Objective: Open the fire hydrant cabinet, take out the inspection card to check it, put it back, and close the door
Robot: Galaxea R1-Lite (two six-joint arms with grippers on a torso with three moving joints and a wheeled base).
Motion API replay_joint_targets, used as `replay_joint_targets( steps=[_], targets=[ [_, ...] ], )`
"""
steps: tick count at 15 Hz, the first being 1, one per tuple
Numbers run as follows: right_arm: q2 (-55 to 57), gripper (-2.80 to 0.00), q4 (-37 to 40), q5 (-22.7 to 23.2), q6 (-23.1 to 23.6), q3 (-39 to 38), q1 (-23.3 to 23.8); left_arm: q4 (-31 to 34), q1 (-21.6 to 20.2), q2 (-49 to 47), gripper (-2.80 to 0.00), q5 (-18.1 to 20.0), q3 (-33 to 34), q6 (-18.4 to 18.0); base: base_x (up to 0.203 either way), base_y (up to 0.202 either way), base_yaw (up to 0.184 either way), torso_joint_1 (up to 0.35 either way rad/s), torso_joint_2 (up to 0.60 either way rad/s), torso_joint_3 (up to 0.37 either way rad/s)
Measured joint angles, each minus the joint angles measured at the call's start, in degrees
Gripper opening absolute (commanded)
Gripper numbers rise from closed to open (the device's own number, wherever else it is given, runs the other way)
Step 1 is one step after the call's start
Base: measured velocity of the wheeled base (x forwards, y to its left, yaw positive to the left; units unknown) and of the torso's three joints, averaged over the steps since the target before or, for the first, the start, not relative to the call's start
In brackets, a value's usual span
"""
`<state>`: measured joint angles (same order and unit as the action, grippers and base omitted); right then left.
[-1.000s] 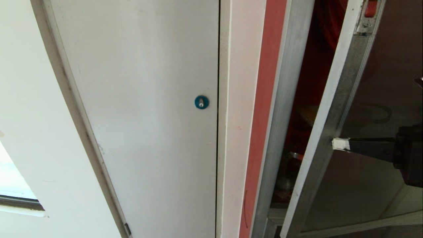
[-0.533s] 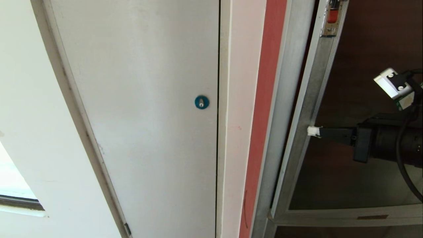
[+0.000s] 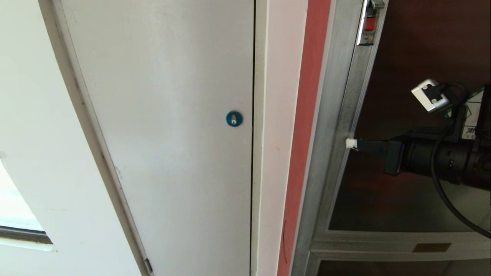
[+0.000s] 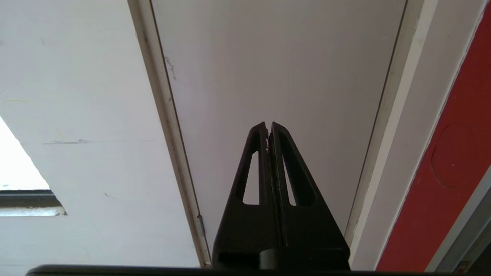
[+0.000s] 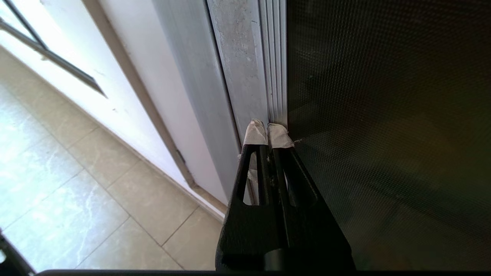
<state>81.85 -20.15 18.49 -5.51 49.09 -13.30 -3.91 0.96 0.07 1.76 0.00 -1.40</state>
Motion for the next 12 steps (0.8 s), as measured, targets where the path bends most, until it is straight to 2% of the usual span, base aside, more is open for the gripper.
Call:
replay_joint_targets(
  steps=[7, 12],
  targets=[
    [-0.49, -2.80, 0.00, -1.16, 0.01, 0.19, 0.04, 0.00, 0.00, 0.00, -2.80, 0.00, 0.00, 0.01, 0.000, 0.000, 0.000, 0.000, 0.00, 0.000],
    [-6.65, -2.80, 0.03, -1.31, -0.15, -3.32, -1.76, 0.00, 0.00, 0.00, -2.80, -0.01, 0.00, 0.00, 0.000, 0.000, 0.000, 0.000, 0.00, 0.000]
  ],
)
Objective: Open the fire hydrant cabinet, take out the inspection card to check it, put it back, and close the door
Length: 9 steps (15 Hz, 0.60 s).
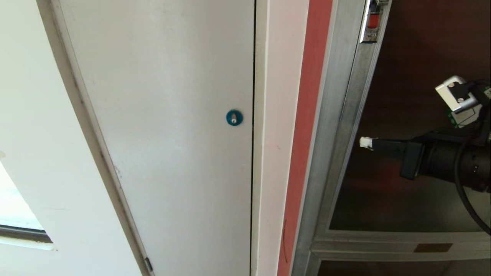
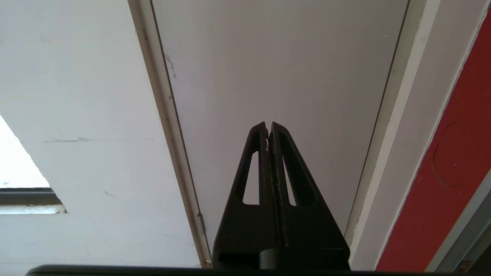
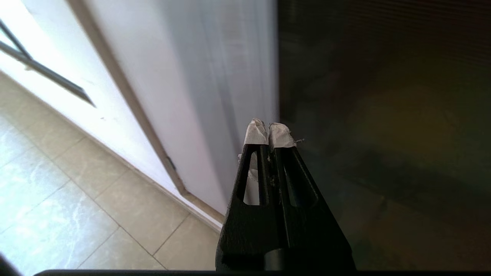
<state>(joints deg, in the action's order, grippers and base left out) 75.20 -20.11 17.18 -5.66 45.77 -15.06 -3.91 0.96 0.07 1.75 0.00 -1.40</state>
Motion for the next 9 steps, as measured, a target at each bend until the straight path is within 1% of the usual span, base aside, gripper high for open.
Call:
replay_joint_targets(
  steps=[5, 7, 9],
  targets=[
    [-9.82, -2.80, 0.11, 1.03, -0.53, -2.39, -1.06, 0.00, 0.02, 0.00, -2.80, 0.01, 0.00, 0.00, 0.000, 0.000, 0.000, 0.000, 0.00, 0.000],
    [-13.30, -2.80, 0.28, 1.07, -2.47, -0.94, -1.06, 0.00, 0.00, 0.00, -2.80, 0.02, 0.00, 0.00, 0.000, 0.000, 0.000, 0.000, 0.00, 0.000],
    [-15.35, -2.80, 0.28, 1.45, -5.38, 2.79, -1.08, 0.00, 0.00, 0.00, -2.80, -0.02, 0.00, 0.00, 0.000, 0.000, 0.000, 0.000, 0.00, 0.000]
  ],
)
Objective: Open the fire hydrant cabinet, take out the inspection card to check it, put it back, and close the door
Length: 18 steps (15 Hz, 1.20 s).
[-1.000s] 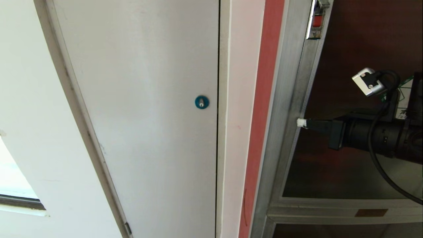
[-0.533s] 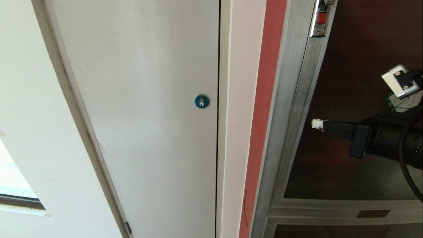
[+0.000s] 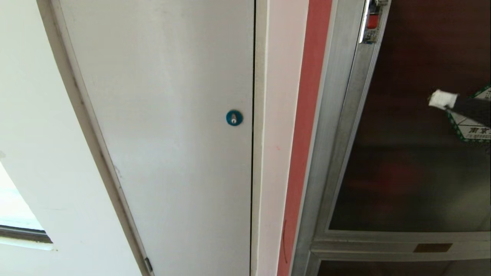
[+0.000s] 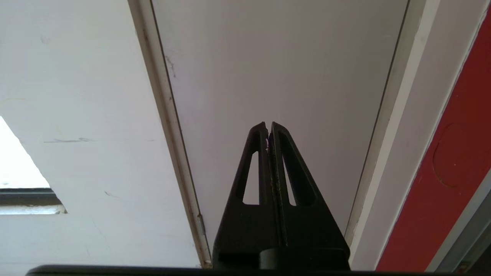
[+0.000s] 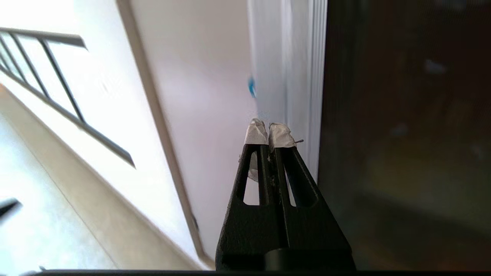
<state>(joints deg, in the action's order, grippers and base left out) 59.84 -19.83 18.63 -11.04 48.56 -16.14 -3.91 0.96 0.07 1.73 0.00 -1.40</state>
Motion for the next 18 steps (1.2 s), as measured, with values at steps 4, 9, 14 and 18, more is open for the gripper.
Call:
replay_joint_targets(
  steps=[4, 9, 14, 18],
  targets=[
    [1.24, -2.80, 2.05, 1.49, -1.42, 11.51, -0.01, 0.00, 0.00, 0.00, -2.80, 0.02, 0.00, 0.00, 0.000, 0.000, 0.000, 0.000, 0.00, 0.000],
    [10.04, -2.80, 4.74, 1.71, -1.55, 28.55, -0.01, 0.00, 0.00, 0.00, -2.80, 0.02, 0.00, 0.00, 0.000, 0.000, 0.000, 0.000, 0.00, 0.000],
    [19.65, -2.80, 5.10, 2.07, -1.64, 43.19, -0.23, 0.00, 0.00, 0.00, -2.80, 0.02, 0.00, 0.00, 0.000, 0.000, 0.000, 0.000, 0.00, 0.000],
    [26.96, -2.80, 5.17, 1.79, -1.62, 50.27, -0.41, 0.00, 0.00, 0.00, -2.80, 0.00, 0.00, 0.01, 0.000, 0.000, 0.000, 0.000, 0.00, 0.000]
  ],
)
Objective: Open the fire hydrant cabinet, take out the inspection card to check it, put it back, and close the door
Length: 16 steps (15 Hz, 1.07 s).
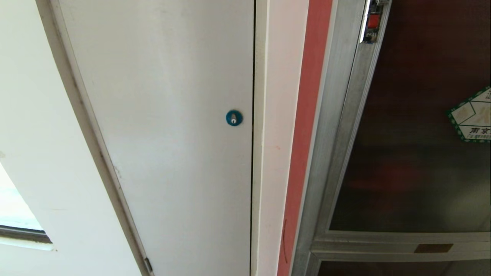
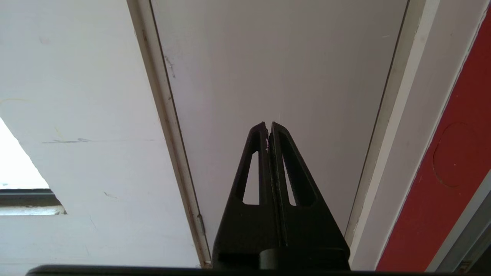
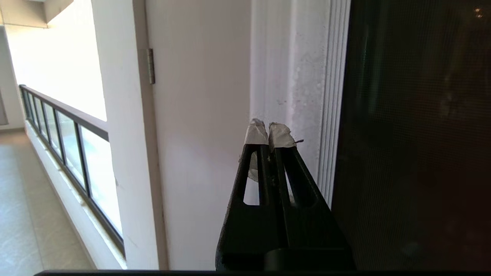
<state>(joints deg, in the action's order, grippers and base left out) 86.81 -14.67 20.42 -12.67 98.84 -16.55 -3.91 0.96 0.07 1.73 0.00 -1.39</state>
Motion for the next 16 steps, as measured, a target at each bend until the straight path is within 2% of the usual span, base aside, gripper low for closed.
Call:
replay_joint_targets(
  steps=[4, 9, 16],
  targets=[
    [4.58, -2.80, 0.00, -0.35, 0.05, 3.08, 0.94, 0.00, 0.00, 0.00, -2.80, 0.01, 0.00, -0.01, 0.000, 0.000, 0.000, 0.000, 0.00, 0.000],
    [8.10, -2.80, -0.22, 0.00, 0.05, 5.70, 4.93, 0.00, 0.00, 0.00, -2.80, 0.00, 0.00, -0.01, 0.000, 0.000, 0.000, 0.000, 0.00, 0.000],
    [8.99, -2.80, 1.91, -0.66, 0.00, 5.51, 6.08, 0.00, 0.00, 0.00, -2.80, 0.02, 0.00, 0.01, 0.000, 0.000, 0.000, 0.000, 0.00, 0.000]
  ],
)
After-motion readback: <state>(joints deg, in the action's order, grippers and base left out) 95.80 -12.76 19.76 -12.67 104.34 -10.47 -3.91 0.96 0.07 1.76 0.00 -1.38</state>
